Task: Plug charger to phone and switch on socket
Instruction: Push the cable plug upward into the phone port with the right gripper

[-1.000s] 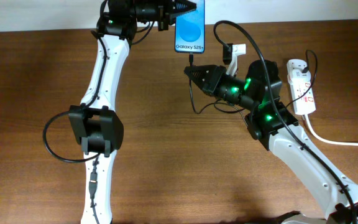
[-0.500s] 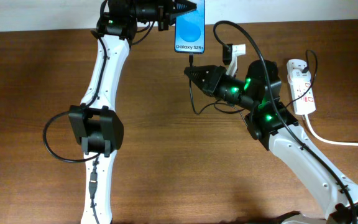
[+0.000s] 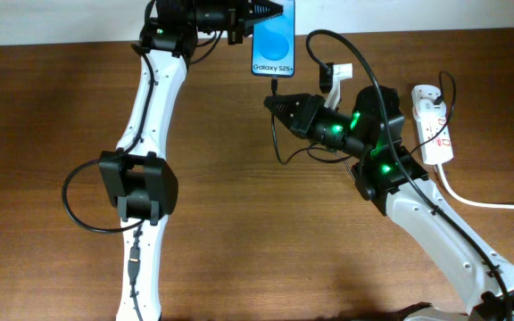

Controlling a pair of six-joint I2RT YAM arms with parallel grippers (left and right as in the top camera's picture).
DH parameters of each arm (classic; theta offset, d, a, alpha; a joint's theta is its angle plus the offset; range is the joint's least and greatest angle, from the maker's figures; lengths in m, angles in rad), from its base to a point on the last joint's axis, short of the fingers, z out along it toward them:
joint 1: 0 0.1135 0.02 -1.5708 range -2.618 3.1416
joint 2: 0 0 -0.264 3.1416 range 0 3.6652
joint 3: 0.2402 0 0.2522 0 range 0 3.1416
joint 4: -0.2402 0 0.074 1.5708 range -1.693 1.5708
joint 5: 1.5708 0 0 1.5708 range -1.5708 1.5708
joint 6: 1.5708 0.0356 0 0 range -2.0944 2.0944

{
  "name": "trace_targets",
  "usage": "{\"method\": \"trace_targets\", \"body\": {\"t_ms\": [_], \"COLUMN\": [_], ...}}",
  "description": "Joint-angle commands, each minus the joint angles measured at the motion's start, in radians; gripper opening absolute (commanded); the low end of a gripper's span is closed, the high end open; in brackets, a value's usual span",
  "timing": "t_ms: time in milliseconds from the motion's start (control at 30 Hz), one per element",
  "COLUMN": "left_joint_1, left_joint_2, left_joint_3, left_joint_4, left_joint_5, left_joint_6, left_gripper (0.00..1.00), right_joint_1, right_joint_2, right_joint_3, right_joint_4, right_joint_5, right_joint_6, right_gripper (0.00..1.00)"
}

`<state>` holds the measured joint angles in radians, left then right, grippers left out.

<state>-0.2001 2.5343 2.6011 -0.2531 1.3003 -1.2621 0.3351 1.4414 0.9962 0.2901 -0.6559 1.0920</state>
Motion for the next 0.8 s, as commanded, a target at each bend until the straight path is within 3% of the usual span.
{"method": "trace_targets", "body": {"t_ms": [0,767], "left_joint_1": [-0.014,-0.038], "left_joint_2": [-0.017,-0.017], "left_joint_3": [0.018,0.018], "left_joint_4": [0.006,0.006], "left_joint_5": [0.019,0.117], "left_joint_6": [-0.017,0.021], "left_gripper": [0.00,0.00], "right_joint_1": [0.006,-0.042], "right_joint_2": [0.005,0.089], "right_joint_3": [0.007,0.009], "right_joint_4": [0.006,0.113], "right_joint_5": [-0.005,0.061], "right_joint_6": [-0.014,-0.060], "right_gripper": [0.04,0.04]}}
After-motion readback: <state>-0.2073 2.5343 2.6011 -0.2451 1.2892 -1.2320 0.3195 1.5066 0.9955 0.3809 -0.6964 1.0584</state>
